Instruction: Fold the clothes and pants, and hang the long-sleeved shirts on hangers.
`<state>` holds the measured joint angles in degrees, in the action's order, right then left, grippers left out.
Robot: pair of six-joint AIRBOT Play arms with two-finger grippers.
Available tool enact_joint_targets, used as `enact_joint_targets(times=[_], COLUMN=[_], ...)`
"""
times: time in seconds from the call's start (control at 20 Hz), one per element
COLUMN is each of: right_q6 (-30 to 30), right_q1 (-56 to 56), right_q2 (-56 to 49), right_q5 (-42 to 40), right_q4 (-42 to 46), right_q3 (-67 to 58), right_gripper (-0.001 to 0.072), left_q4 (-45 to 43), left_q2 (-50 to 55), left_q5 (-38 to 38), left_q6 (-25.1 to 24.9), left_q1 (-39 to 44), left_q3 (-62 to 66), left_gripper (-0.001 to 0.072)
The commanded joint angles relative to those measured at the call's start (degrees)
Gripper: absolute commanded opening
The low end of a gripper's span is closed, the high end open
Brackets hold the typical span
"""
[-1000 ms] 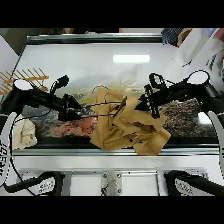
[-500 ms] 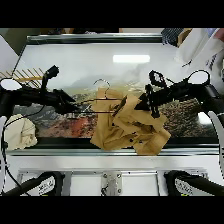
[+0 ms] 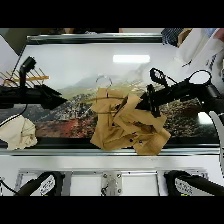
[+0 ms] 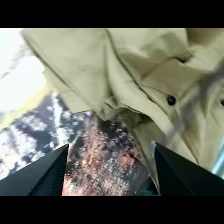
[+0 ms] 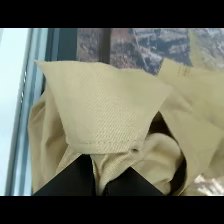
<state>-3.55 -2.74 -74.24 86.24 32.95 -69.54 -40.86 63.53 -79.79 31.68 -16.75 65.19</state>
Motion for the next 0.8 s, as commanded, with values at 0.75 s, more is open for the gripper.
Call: enact_joint_targets(times=[0.75], right_q6=[-14.5], right_q1=[3.5], right_q2=[4.0], right_q5=[-14.5], right_q4=[-0.9], right_q3=[-0.1], right_gripper=[0.0017], left_q4=[0.5], left_q2=[-14.6], left_q5=[33.9], left_q6=[33.9], left_q1=[24.7], left_q3=[-31.8], left_gripper=[0.0554])
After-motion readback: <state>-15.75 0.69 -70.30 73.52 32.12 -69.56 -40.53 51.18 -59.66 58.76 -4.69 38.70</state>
